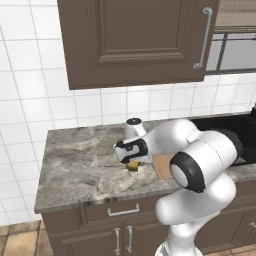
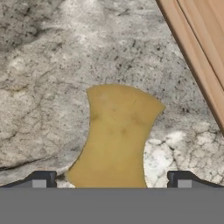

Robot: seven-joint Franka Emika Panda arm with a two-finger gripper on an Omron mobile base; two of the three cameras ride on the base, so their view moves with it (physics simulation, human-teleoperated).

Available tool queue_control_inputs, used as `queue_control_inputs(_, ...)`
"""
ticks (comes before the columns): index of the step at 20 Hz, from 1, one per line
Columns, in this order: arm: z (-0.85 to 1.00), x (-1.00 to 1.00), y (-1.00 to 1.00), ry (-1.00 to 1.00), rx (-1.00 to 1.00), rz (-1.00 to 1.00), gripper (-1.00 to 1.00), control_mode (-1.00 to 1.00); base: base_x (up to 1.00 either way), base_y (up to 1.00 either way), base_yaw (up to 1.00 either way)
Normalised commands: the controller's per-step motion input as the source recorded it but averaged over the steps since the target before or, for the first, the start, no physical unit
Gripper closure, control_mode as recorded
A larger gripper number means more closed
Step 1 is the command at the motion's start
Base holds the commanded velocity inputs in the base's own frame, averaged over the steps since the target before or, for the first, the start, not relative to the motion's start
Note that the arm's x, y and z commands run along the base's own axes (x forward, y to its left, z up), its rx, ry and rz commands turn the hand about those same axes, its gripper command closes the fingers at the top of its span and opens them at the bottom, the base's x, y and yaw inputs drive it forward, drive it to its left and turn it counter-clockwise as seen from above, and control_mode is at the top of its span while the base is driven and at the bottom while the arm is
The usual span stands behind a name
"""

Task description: Pick up the sponge from the counter and clean the cutting board by briefly scrubbing or pressing down on the cutting board. Once finished, release the sponge.

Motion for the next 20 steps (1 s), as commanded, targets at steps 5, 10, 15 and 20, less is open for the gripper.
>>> queue_control_inputs(5,-0.07,0.07,-0.01,0.00,0.00,-0.02,-1.00,-1.00,0.00,0.00,0.00)
queue_control_inputs(10,-0.10,0.10,-0.03,0.00,-0.01,-0.02,-1.00,-1.00,0.00,0.00,0.00)
queue_control_inputs(15,-0.05,0.09,-0.03,0.00,0.00,-0.02,-1.00,-1.00,0.00,0.00,0.00)
queue_control_inputs(20,-0.02,0.10,-0.01,0.00,0.00,-0.02,-1.00,-1.00,0.00,0.00,0.00)
